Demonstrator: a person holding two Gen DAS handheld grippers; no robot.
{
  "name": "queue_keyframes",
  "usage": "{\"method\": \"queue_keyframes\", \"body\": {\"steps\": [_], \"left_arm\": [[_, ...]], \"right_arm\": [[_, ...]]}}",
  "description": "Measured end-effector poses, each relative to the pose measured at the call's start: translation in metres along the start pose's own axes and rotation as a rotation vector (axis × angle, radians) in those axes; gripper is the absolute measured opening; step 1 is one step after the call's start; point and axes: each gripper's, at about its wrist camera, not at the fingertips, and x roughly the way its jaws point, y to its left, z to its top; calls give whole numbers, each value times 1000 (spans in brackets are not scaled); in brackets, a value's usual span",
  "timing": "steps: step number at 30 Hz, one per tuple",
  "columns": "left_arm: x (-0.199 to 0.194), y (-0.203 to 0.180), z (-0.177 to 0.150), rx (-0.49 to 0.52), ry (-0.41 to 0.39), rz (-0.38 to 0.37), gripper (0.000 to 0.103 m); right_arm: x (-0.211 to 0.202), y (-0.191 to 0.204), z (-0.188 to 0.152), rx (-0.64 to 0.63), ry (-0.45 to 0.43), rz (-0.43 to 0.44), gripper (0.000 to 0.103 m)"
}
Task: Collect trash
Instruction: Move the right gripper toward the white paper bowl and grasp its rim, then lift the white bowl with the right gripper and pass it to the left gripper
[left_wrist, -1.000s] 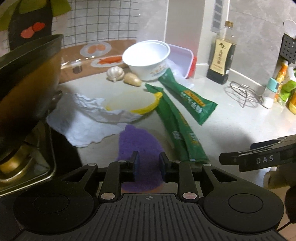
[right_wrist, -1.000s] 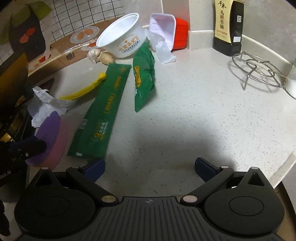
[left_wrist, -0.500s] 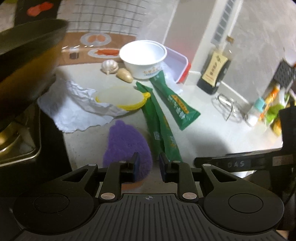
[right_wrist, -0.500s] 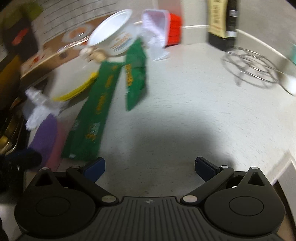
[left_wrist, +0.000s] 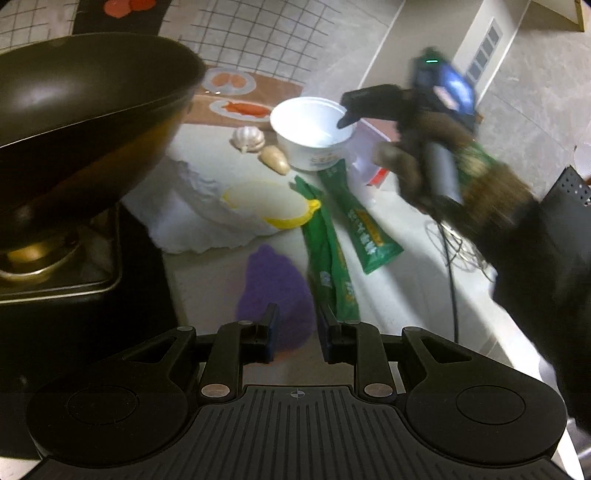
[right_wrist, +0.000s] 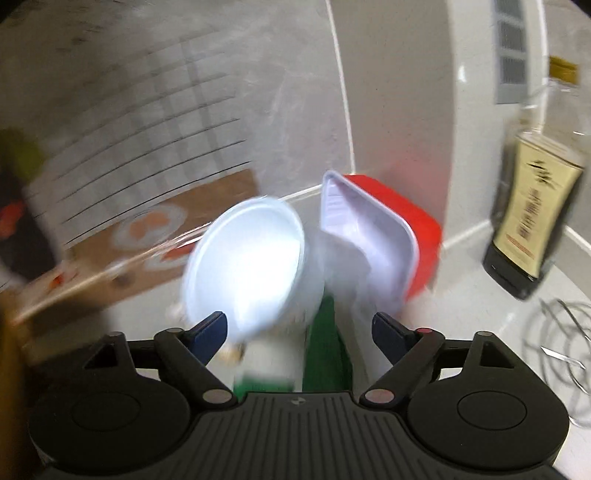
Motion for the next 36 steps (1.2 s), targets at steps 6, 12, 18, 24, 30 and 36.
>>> {"method": "queue_keyframes", "body": {"steps": [6, 12, 18, 24, 30, 36], "left_arm": [[-8, 20, -7, -47, 2, 37, 26], [-1, 29, -4, -94, -13, 57, 26], [10, 11, -3, -67, 3, 14, 26], [14, -9, -3, -57, 4, -45, 26], [19, -35, 3, -29, -1, -135, 25], [38, -60, -2, 47, 41, -90, 24]], "right_arm": [[75, 10, 9, -21, 131, -105, 18], [30, -2, -31, -43, 167, 2, 11], [-65, -41, -66, -9, 133, 151, 6], [-112, -87, -108, 61, 226, 174, 6], [-145, -118, -160, 132, 319, 206, 6], [-162, -134, -189, 165, 324, 215, 6]]}}
